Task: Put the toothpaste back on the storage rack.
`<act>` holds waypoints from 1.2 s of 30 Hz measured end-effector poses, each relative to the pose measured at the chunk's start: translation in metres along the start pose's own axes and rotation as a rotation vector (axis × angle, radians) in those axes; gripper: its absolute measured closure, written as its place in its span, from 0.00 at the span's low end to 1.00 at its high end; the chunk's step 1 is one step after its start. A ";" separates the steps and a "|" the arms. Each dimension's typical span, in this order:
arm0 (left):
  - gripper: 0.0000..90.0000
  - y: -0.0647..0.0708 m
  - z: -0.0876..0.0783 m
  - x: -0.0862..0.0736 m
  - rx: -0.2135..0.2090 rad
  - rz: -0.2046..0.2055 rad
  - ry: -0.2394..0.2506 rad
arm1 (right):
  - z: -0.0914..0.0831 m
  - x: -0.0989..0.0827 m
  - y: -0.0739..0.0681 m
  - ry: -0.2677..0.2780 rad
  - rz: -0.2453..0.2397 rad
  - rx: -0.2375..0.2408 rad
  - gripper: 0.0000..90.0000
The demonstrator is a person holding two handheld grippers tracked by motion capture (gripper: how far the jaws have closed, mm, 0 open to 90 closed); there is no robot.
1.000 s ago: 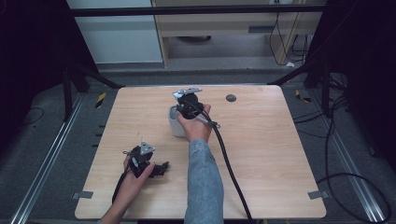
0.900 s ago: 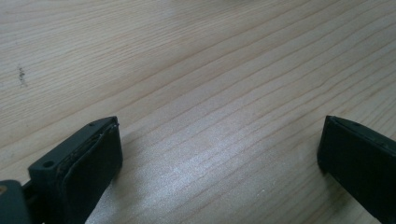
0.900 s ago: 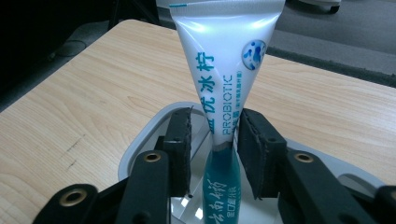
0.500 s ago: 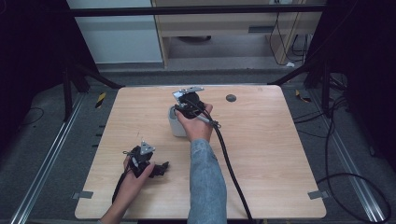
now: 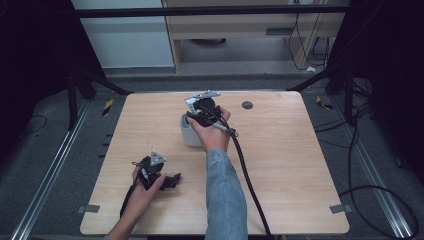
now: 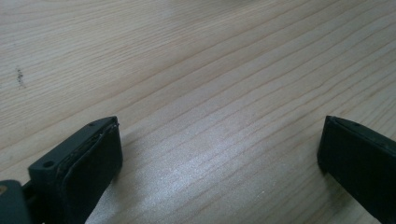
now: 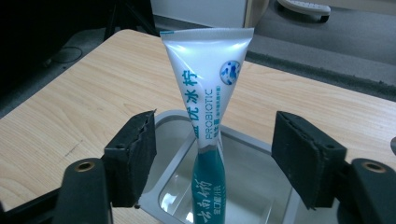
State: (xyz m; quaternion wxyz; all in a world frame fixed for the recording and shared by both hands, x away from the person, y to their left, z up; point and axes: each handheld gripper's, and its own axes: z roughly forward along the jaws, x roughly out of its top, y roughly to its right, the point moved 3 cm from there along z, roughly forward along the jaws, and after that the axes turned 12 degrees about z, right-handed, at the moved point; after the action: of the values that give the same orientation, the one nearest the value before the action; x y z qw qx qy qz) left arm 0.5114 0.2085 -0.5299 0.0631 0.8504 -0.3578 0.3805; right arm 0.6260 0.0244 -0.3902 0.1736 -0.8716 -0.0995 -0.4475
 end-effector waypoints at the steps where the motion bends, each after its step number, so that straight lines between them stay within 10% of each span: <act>1: 0.00 0.000 0.000 0.000 -0.002 0.001 0.000 | -0.001 0.000 0.001 0.003 -0.008 -0.001 0.33; 14: 0.00 -0.002 0.002 0.002 -0.001 0.002 -0.001 | -0.020 0.005 0.005 -0.002 -0.052 0.056 0.20; 30: 0.00 0.007 0.003 0.005 0.006 0.000 -0.002 | -0.052 0.014 0.045 0.007 -0.084 0.113 0.11; 36: 0.00 0.009 0.005 0.007 0.006 -0.001 -0.001 | -0.066 0.005 0.063 -0.054 -0.164 0.065 0.12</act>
State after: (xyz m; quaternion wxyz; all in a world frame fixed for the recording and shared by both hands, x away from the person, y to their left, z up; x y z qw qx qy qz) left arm 0.5121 0.1963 -0.5301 0.0606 0.8509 -0.3565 0.3810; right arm 0.6003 -0.0591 -0.3636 0.1620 -0.8662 -0.1896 -0.4331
